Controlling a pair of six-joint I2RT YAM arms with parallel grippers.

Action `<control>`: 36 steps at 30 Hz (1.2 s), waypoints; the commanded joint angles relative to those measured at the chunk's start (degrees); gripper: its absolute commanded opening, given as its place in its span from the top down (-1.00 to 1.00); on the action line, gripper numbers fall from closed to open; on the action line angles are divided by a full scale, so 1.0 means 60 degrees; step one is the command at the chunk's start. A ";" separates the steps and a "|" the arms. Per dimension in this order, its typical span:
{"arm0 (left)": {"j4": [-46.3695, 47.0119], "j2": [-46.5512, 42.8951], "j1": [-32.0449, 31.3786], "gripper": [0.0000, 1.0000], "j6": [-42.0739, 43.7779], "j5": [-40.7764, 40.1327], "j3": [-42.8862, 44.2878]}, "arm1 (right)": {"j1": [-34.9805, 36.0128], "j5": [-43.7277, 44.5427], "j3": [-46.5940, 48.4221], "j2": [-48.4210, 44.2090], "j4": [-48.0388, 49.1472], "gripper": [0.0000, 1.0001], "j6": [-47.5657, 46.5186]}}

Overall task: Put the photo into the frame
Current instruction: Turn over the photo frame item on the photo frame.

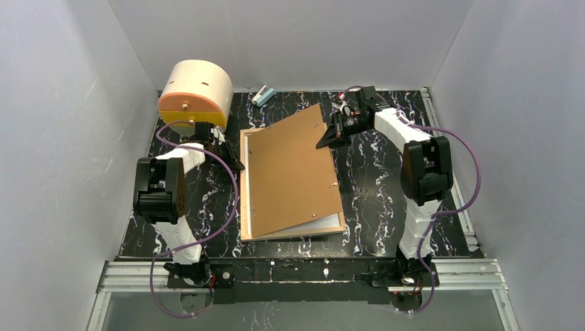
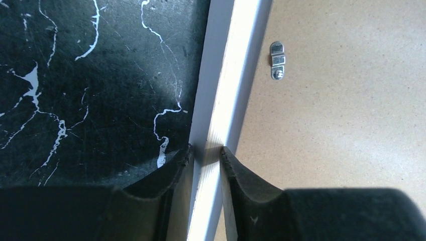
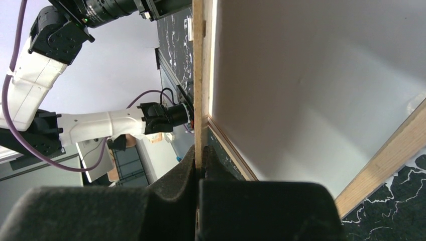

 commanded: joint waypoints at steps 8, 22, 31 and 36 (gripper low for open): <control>-0.0802 0.0140 0.0048 0.62 0.0238 -0.0023 0.0038 | 0.0277 -0.0236 -0.0208 0.0308 0.0963 0.97 -0.0266; -0.0842 0.0113 0.0046 0.63 0.0265 -0.0022 -0.0116 | 0.0293 0.0765 -0.1361 -0.0176 0.2931 0.97 -0.0104; -0.0852 -0.0080 0.0041 0.71 0.0310 -0.0181 -0.0094 | 0.0282 0.1031 -0.1668 -0.0405 0.3787 0.97 0.0149; -0.0851 -0.0026 0.0041 0.73 0.0278 -0.0142 -0.0098 | 0.0261 0.1205 -0.1525 -0.0263 0.3908 0.97 0.0177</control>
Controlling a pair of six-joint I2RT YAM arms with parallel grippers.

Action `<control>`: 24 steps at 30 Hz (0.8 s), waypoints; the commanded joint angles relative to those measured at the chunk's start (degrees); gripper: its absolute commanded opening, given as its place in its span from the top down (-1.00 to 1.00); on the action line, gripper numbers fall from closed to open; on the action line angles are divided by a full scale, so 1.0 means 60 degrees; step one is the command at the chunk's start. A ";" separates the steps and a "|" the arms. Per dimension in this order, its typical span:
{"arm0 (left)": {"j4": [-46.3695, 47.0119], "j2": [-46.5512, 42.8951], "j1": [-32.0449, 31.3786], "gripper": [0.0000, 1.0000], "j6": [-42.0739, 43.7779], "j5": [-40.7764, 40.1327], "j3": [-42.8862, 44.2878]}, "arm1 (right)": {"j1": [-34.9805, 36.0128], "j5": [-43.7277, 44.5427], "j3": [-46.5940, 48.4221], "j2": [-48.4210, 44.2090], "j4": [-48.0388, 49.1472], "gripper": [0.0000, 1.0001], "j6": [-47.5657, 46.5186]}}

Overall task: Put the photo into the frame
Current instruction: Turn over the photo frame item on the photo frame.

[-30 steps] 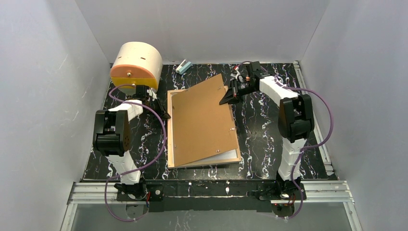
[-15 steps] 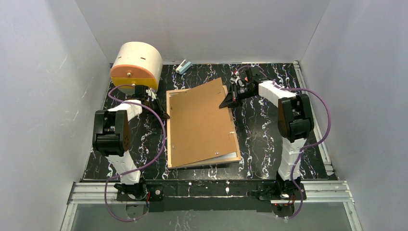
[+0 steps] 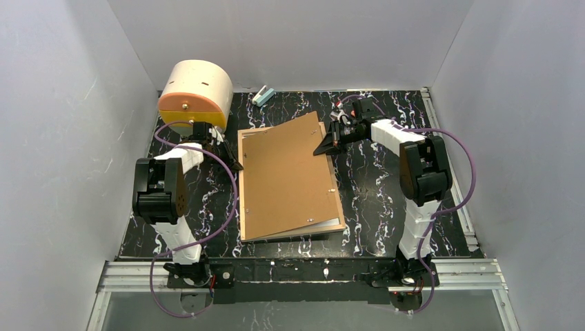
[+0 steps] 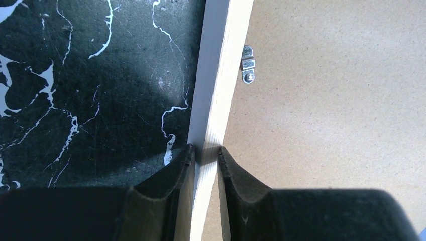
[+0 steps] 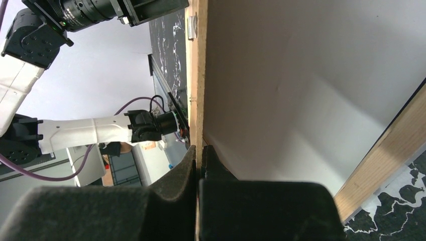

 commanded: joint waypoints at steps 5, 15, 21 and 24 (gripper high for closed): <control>-0.0741 -0.0045 -0.0025 0.65 0.0179 -0.0265 -0.0113 | 0.0011 0.1189 0.0044 -0.0305 0.1744 0.97 -0.0216; -0.0470 -0.0311 -0.0036 0.50 0.0198 -0.0065 -0.0079 | -0.0141 0.0809 -0.0304 -0.0372 0.2338 0.97 0.0007; -0.0445 -0.0296 -0.0036 0.52 0.0198 0.0005 -0.0141 | -0.0141 0.0956 -0.0424 -0.0294 0.2813 0.97 0.0227; -0.0421 -0.0299 -0.0029 0.52 0.0176 0.0031 -0.0171 | -0.0148 0.1059 -0.0370 -0.0210 0.3020 0.97 0.0364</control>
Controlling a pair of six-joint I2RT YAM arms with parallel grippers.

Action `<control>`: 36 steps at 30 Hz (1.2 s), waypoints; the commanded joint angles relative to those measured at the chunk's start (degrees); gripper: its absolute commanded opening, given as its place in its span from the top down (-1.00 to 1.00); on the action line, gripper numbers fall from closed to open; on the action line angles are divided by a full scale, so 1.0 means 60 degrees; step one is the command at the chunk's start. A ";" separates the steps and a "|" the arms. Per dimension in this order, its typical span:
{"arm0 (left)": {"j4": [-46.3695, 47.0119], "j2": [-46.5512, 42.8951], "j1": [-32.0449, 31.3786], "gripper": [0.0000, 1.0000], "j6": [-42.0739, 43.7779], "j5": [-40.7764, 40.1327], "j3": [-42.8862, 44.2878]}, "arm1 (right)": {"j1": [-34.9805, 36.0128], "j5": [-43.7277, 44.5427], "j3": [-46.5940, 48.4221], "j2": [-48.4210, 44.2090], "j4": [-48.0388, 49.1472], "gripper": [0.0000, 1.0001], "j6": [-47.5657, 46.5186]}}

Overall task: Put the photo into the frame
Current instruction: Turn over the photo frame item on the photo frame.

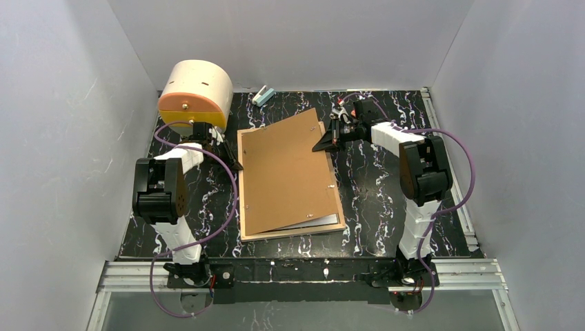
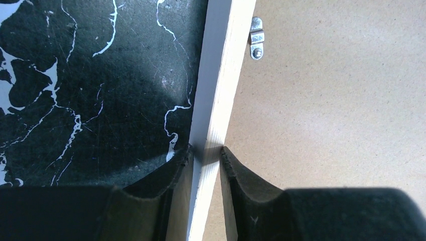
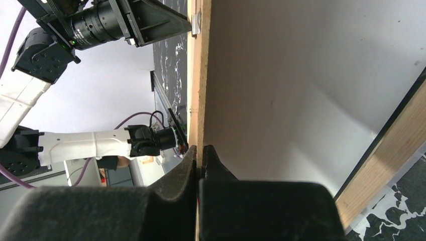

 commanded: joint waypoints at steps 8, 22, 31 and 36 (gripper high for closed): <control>-0.0366 -0.0277 -0.0047 0.52 0.0161 0.0091 -0.0149 | -0.0060 0.0923 -0.0103 0.0089 0.1255 0.97 -0.0617; -0.0347 -0.0204 -0.0047 0.52 0.0150 0.0139 -0.0137 | -0.0076 0.1517 0.0188 0.0700 0.0617 0.88 -0.1591; -0.0358 -0.0162 -0.0047 0.52 0.0151 0.0176 -0.0179 | -0.0074 0.1600 0.0160 0.0829 0.1349 0.87 -0.1463; -0.0369 -0.0149 -0.0047 0.52 0.0179 0.0180 -0.0139 | -0.0256 0.1721 0.0452 0.0895 0.1282 0.88 -0.1553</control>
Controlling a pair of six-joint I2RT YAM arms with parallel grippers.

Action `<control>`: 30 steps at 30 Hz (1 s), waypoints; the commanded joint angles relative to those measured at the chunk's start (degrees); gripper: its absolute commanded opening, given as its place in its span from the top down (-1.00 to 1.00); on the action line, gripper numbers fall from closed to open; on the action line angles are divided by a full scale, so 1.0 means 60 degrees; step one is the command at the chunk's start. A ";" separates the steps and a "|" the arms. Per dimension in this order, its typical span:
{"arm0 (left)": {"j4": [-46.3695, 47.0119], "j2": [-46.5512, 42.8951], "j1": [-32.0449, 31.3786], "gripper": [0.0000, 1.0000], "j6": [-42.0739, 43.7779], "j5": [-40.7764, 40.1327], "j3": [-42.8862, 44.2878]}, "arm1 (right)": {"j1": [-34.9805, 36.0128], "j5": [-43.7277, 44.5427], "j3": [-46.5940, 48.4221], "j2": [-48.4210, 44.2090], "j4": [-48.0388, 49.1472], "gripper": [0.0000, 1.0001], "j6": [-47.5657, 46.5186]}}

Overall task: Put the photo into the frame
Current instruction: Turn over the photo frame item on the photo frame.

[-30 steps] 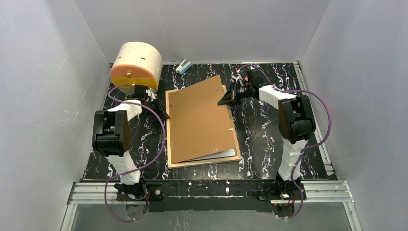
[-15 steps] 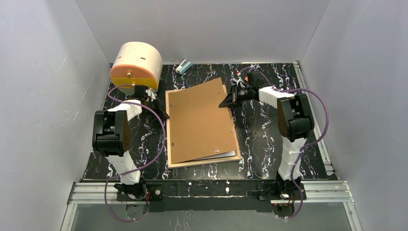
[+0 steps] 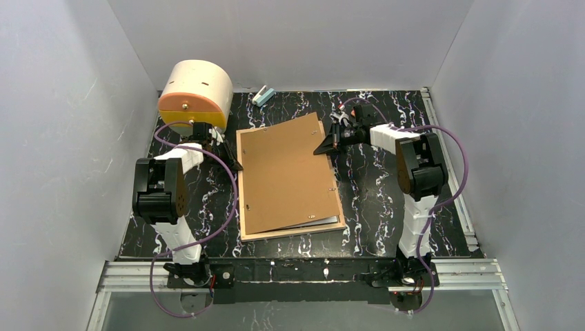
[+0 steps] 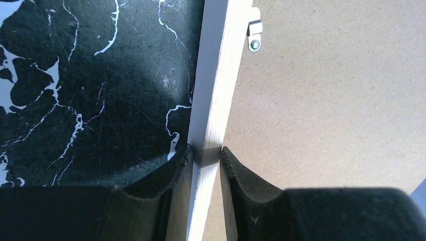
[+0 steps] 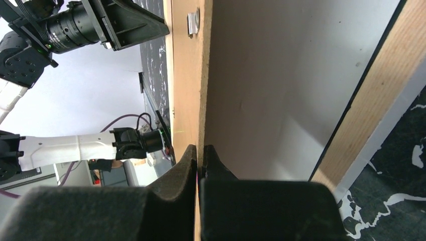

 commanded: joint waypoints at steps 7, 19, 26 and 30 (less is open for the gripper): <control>-0.0376 -0.0146 -0.0046 0.44 0.0195 0.0160 -0.0076 | -0.0190 0.1350 0.0828 0.0512 0.0674 0.86 -0.1223; -0.0312 -0.0072 -0.0047 0.43 0.0078 0.0176 -0.0029 | 0.0148 0.1577 0.0327 0.0449 0.0128 0.47 -0.0827; -0.0309 -0.0062 -0.0038 0.42 0.0070 0.0184 0.0003 | 0.0155 0.2579 0.1672 0.0674 -0.1779 -0.10 -0.1196; -0.0311 -0.0112 -0.0046 0.35 0.0103 0.0134 -0.0009 | 0.0148 0.3227 0.1998 0.0472 -0.2477 -0.38 -0.1298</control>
